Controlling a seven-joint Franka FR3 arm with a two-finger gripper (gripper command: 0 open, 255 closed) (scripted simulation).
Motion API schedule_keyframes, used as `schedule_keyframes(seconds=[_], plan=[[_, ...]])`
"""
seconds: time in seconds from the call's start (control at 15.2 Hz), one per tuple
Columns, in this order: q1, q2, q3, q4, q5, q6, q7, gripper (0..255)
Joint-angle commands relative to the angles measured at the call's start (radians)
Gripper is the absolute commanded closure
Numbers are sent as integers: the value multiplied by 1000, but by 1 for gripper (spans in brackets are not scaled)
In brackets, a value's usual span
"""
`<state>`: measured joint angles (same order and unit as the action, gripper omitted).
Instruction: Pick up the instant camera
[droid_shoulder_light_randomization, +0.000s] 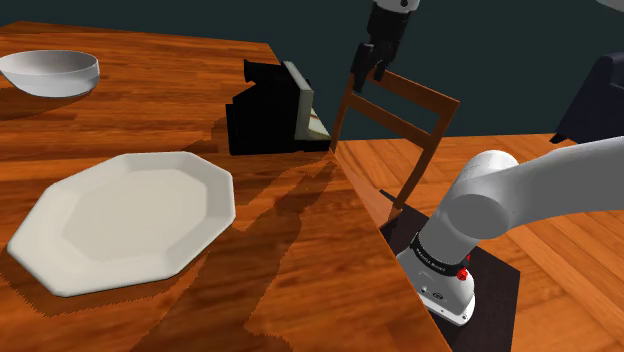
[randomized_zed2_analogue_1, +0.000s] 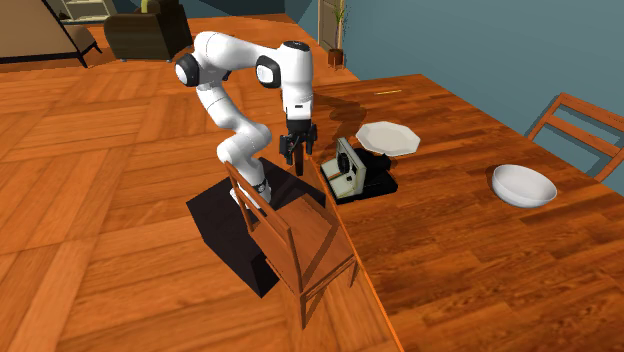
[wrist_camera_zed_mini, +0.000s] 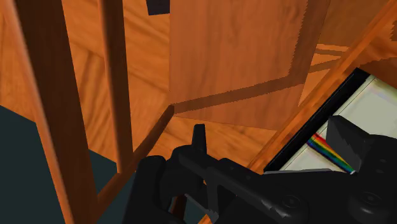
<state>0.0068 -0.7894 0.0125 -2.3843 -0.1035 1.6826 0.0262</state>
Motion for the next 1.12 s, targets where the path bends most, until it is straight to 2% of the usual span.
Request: schedule_keyframes(seconds=[0.0,0.46,0.86,0.92,1.06], plan=[[0,0,0,0,0,0,0,0],[-36,142,176,152,153,-72,401,0],[-82,327,303,349,241,-108,743,0],[-86,345,313,369,246,-111,773,0],[-84,339,314,337,248,-85,772,0]])
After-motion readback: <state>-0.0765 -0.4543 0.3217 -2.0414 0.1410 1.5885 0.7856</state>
